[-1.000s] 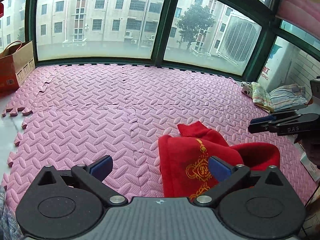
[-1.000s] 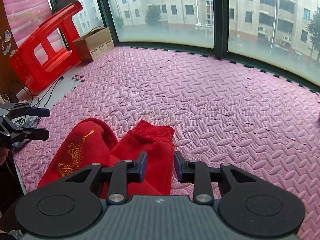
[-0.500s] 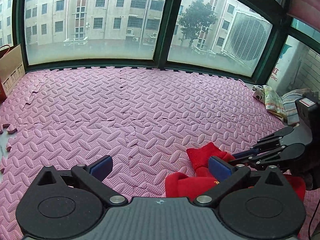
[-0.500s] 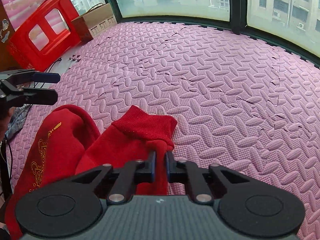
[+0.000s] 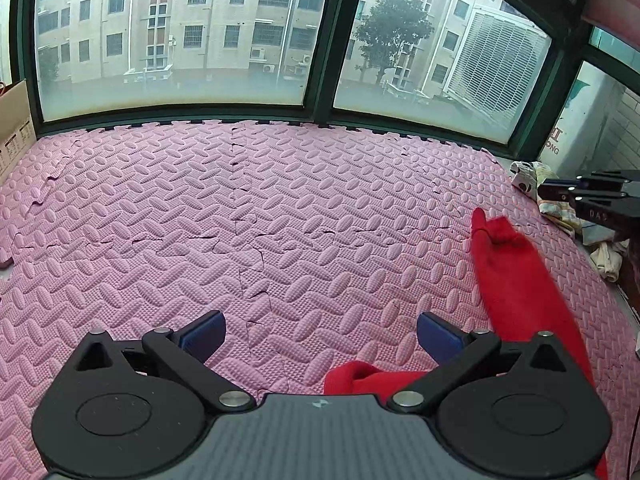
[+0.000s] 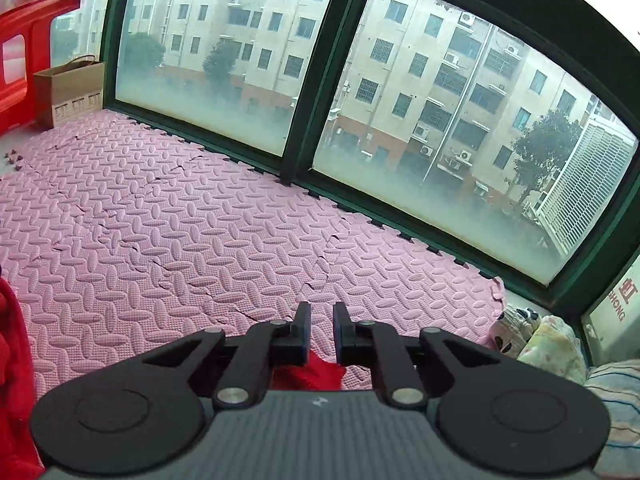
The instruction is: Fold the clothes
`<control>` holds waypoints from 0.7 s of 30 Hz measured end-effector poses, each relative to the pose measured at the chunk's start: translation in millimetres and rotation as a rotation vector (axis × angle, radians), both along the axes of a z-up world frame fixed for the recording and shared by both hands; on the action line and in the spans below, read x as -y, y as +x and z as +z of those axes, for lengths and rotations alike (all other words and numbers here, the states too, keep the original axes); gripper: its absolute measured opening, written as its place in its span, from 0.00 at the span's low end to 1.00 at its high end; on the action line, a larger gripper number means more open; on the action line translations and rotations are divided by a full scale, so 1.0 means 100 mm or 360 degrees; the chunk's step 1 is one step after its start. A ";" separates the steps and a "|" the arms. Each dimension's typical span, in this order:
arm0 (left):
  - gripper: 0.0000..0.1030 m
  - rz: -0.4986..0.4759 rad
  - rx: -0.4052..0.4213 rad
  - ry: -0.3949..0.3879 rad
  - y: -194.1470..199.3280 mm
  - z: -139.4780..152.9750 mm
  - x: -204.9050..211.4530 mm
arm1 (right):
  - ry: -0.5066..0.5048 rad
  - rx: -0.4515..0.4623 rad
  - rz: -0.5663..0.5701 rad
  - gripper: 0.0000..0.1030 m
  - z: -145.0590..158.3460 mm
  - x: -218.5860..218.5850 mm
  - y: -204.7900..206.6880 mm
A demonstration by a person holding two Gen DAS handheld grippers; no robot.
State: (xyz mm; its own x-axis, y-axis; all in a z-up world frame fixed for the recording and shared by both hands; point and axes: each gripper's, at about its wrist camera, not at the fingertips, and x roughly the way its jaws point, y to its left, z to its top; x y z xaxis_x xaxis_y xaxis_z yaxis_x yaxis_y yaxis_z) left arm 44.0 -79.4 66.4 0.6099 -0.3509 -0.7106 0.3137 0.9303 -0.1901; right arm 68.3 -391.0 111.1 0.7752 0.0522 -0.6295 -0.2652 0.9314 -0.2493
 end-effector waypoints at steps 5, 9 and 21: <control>1.00 -0.0011 -0.0016 0.0009 -0.01 -0.04 -0.01 | 0.0347 -0.0332 0.0306 0.11 -0.14 -0.29 -0.15; 1.00 -0.0009 -0.0019 0.0006 -0.05 -0.04 -0.04 | 0.0447 -0.0593 0.0584 0.11 -0.36 -0.63 -0.42; 1.00 -0.0056 -0.0008 -0.0026 -0.12 -0.03 -0.07 | 0.0457 -0.0872 0.0740 0.15 -0.69 -0.88 -0.68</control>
